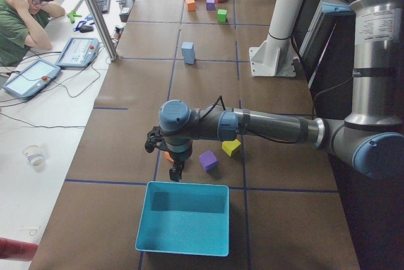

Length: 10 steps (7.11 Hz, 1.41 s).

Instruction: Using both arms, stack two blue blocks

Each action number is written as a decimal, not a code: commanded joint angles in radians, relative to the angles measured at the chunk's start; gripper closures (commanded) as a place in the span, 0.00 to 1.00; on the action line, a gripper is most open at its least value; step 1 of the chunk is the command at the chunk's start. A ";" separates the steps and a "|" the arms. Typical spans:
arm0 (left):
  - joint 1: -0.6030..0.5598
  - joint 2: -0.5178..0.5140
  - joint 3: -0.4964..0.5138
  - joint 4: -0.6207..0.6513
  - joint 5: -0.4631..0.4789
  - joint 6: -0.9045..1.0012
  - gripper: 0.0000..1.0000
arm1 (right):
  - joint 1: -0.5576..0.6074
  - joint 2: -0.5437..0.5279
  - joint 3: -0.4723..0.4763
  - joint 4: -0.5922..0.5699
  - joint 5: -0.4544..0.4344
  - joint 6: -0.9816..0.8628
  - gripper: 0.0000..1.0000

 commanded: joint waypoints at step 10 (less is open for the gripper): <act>-0.004 0.034 0.048 -0.003 0.009 0.000 0.00 | -0.028 0.000 -0.003 -0.003 0.004 0.007 0.00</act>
